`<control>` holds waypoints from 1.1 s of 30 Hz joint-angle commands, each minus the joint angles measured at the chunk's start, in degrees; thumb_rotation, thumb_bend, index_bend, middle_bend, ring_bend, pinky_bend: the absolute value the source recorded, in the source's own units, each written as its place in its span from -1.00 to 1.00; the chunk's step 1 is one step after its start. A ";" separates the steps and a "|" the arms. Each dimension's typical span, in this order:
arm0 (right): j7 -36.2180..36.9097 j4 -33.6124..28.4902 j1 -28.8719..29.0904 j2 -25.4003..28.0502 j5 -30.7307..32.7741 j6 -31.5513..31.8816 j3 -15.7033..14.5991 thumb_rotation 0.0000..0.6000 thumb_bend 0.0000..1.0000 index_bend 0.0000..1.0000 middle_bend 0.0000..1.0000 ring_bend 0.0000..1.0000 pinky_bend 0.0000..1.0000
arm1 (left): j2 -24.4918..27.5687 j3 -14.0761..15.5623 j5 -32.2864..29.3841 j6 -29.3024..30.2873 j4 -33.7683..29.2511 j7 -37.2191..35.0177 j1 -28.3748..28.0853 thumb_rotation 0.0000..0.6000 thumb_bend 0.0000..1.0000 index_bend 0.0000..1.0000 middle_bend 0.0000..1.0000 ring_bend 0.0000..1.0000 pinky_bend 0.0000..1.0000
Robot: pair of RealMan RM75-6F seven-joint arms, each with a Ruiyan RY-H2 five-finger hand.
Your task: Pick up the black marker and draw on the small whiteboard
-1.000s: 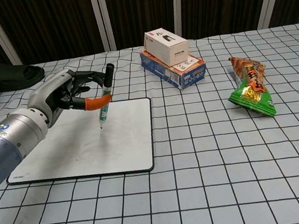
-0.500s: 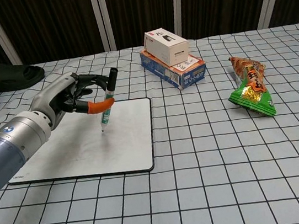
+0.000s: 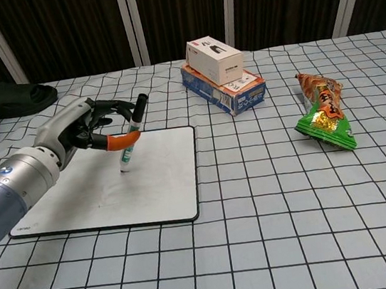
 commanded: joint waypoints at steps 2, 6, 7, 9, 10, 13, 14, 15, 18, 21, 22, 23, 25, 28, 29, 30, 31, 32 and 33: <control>0.00 -0.16 -0.01 0.05 0.03 -0.06 -0.03 1.00 -0.29 -1.00 -1.00 -1.00 -1.00 | 0.23 0.21 0.30 0.16 1.28 -0.12 0.06 1.00 0.13 0.41 -0.70 -0.99 -0.97; 0.03 -0.22 -0.03 0.11 0.05 -0.10 -0.06 1.00 -0.29 -1.00 -1.00 -1.00 -1.00 | 0.54 0.54 1.00 0.54 2.85 -0.05 0.06 1.00 0.12 0.41 -0.70 -0.99 -0.98; 0.05 -0.23 -0.03 0.11 0.07 -0.11 -0.05 1.00 -0.29 -1.00 -1.00 -1.00 -1.00 | 0.65 0.63 1.30 0.75 3.43 -0.06 0.06 1.00 0.12 0.41 -0.70 -0.99 -0.98; 0.02 -0.21 -0.06 0.11 0.04 -0.06 -0.06 1.00 -0.29 -1.00 -1.00 -1.00 -1.00 | 0.81 0.61 1.68 1.25 4.29 -0.21 0.10 1.00 0.13 0.41 -0.70 -0.99 -0.97; -0.01 -0.18 -0.06 0.09 0.01 -0.04 -0.07 1.00 -0.29 -1.00 -1.00 -1.00 -1.00 | 0.93 0.46 1.77 1.50 4.62 -0.61 0.15 1.00 0.13 0.41 -0.70 -0.99 -0.97; -0.08 -0.15 -0.08 0.06 -0.05 0.05 -0.07 1.00 -0.29 -1.00 -1.00 -1.00 -1.00 | 1.42 -0.33 1.73 2.17 4.54 -2.04 0.32 1.00 0.12 0.41 -0.70 -0.99 -0.97; -0.09 -0.14 -0.08 0.05 -0.05 0.05 -0.07 1.00 -0.29 -1.00 -1.00 -1.00 -1.00 | 1.55 -0.48 1.73 2.30 4.40 -2.32 0.35 1.00 0.12 0.41 -0.70 -0.99 -0.97; -0.07 -0.16 -0.12 0.06 -0.07 0.11 -0.07 1.00 -0.29 -1.00 -1.00 -1.00 -1.00 | 1.85 -0.74 1.72 2.54 3.95 -2.87 0.46 1.00 0.12 0.41 -0.70 -0.99 -0.97; -0.10 -0.17 -0.14 -0.01 -0.15 0.17 -0.10 1.00 -0.29 -1.00 -1.00 -1.00 -1.00 | 2.82 -0.97 1.92 2.88 2.29 -4.02 0.79 1.00 0.12 0.41 -0.70 -0.99 -0.97; -0.20 -0.19 -0.16 -0.03 -0.25 0.28 -0.10 1.00 -0.29 -1.00 -1.00 -1.00 -1.00 | 3.72 -0.55 2.28 3.08 0.38 -4.32 1.22 1.00 0.13 0.41 -0.70 -0.99 -0.97; -0.20 -0.20 -0.17 -0.04 -0.26 0.30 -0.10 1.00 -0.29 -1.00 -1.00 -1.00 -1.00 | 3.86 -0.45 2.30 3.09 -0.01 -4.32 1.31 1.00 0.13 0.41 -0.70 -0.99 -0.97; -0.22 -0.25 -0.21 -0.01 -0.31 0.38 -0.13 1.00 -0.29 -1.00 -1.00 -1.00 -1.00 | 4.09 -0.24 2.31 3.06 -0.74 -4.26 1.46 1.00 0.13 0.41 -0.70 -0.99 -0.97; -0.29 -0.25 -0.21 -0.02 -0.31 0.39 -0.13 1.00 -0.29 -1.00 -1.00 -1.00 -1.00 | 4.31 0.03 2.17 2.92 -1.70 -4.16 1.65 1.00 0.12 0.42 -0.69 -0.99 -0.97; -0.28 -0.27 -0.23 -0.01 -0.23 0.39 -0.10 1.00 -0.29 -1.00 -1.00 -1.00 -1.00 | 4.37 0.30 1.82 2.56 -2.63 -3.93 1.75 1.00 0.12 0.42 -0.69 -0.99 -0.97; -0.27 -0.28 -0.24 0.01 -0.20 0.38 -0.10 1.00 -0.29 -1.00 -1.00 -1.00 -1.00 | 4.33 0.32 1.72 2.51 -2.76 -3.80 1.74 1.00 0.12 0.42 -0.69 -0.99 -0.97; -0.27 -0.28 -0.24 0.02 -0.16 0.35 -0.10 1.00 -0.29 -1.00 -1.00 -1.00 -1.00 | 4.22 0.39 1.51 2.28 -2.98 -3.53 1.67 1.00 0.13 0.42 -0.69 -0.99 -0.97; -0.28 -0.27 -0.24 0.03 -0.16 0.35 -0.10 1.00 -0.29 -1.00 -1.00 -1.00 -1.00 | 4.16 0.41 1.39 2.18 -3.05 -3.39 1.63 1.00 0.13 0.42 -0.69 -0.99 -0.97; -0.28 -0.26 -0.25 0.04 -0.14 0.35 -0.09 1.00 -0.29 -1.00 -1.00 -1.00 -1.00 | 4.03 0.41 1.14 2.00 -3.17 -3.14 1.56 1.00 0.13 0.42 -0.69 -0.99 -0.97; -0.25 -0.27 -0.25 0.04 -0.12 0.33 -0.09 1.00 -0.29 -1.00 -1.00 -1.00 -1.00 | 3.96 0.42 1.03 1.91 -3.23 -3.02 1.52 1.00 0.13 0.42 -0.69 -0.99 -0.97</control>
